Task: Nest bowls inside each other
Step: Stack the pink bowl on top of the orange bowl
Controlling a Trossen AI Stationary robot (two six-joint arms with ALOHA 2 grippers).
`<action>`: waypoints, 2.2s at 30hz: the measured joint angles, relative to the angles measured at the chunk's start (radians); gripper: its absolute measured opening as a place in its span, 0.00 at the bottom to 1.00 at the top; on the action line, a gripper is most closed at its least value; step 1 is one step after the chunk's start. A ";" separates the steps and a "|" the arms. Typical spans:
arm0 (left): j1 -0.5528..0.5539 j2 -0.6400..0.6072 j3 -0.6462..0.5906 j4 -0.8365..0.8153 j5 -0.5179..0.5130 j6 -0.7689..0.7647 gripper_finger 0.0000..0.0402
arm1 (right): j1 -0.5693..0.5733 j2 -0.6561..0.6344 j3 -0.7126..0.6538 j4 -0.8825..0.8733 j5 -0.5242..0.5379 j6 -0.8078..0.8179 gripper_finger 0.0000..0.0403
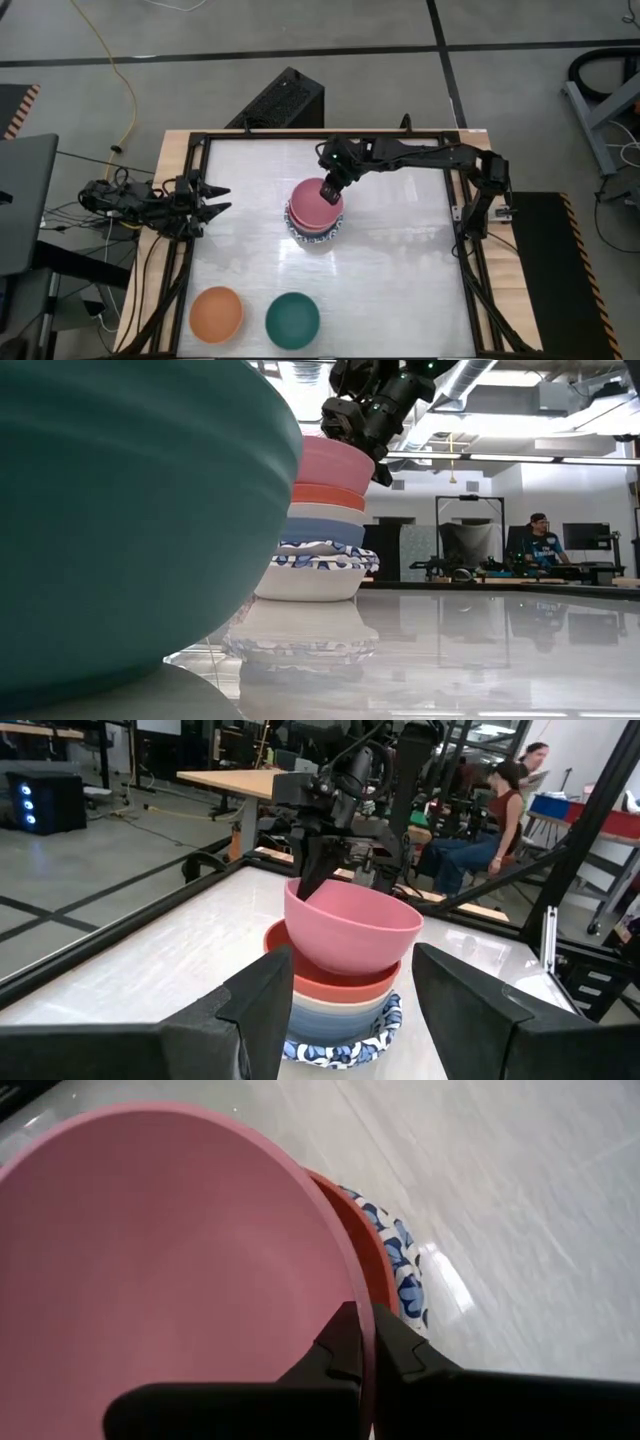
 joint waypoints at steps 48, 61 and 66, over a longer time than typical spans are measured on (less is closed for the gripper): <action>0.000 0.000 0.000 -0.077 0.063 -0.068 0.48 | -0.006 -0.022 0.128 -0.045 0.035 -0.030 0.33; 0.000 0.000 0.000 -0.109 0.080 -0.072 0.48 | -0.011 0.018 0.095 -0.102 0.026 -0.065 0.10; 0.000 0.000 0.000 -0.109 0.082 -0.077 0.48 | -0.020 0.034 0.095 -0.098 0.026 -0.062 0.05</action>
